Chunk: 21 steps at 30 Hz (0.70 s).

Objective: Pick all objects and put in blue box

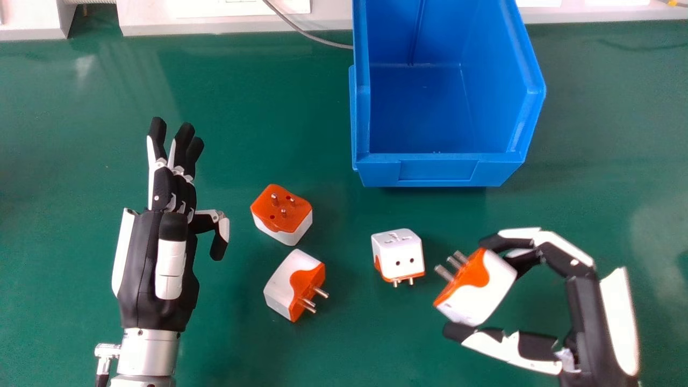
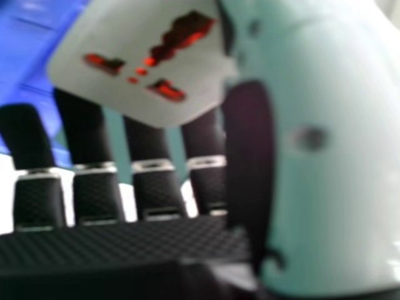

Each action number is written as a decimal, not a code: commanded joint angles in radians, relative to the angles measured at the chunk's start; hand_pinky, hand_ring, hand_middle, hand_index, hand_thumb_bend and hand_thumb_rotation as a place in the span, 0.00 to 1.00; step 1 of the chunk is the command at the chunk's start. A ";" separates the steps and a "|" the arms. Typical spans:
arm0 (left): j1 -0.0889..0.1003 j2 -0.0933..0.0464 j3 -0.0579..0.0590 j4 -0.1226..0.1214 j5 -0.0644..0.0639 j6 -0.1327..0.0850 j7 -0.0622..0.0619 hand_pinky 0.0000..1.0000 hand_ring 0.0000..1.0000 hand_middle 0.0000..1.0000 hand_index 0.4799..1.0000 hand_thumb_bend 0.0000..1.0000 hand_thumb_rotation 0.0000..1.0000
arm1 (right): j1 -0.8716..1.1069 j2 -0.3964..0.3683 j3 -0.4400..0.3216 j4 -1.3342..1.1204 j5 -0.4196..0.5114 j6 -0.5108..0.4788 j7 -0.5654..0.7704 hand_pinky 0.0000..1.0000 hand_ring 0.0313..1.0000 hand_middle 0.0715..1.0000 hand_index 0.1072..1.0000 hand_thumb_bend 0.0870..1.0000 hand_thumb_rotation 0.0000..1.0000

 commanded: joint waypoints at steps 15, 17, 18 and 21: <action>-0.021 0.000 -0.008 0.011 0.018 -0.008 0.025 0.00 1.00 1.00 0.98 1.00 0.91 | -0.065 0.114 -0.192 -0.358 0.168 0.180 0.292 0.35 0.38 0.48 0.47 0.47 0.00; -0.025 0.002 -0.008 0.017 0.020 -0.007 0.026 0.00 1.00 1.00 0.98 1.00 0.91 | -0.113 0.123 -0.204 -0.363 0.167 0.195 0.310 0.35 0.38 0.48 0.47 0.47 0.00; -0.026 0.002 -0.007 0.020 0.021 -0.007 0.026 0.00 1.00 1.00 0.98 1.00 0.91 | -0.142 0.125 -0.209 -0.358 0.167 0.196 0.317 0.35 0.38 0.48 0.47 0.47 0.00; -0.026 0.003 -0.009 0.018 0.025 -0.010 0.024 0.00 1.00 1.00 0.98 1.00 0.91 | -0.236 0.127 -0.225 -0.332 0.144 0.201 0.324 0.36 0.38 0.48 0.47 0.47 0.00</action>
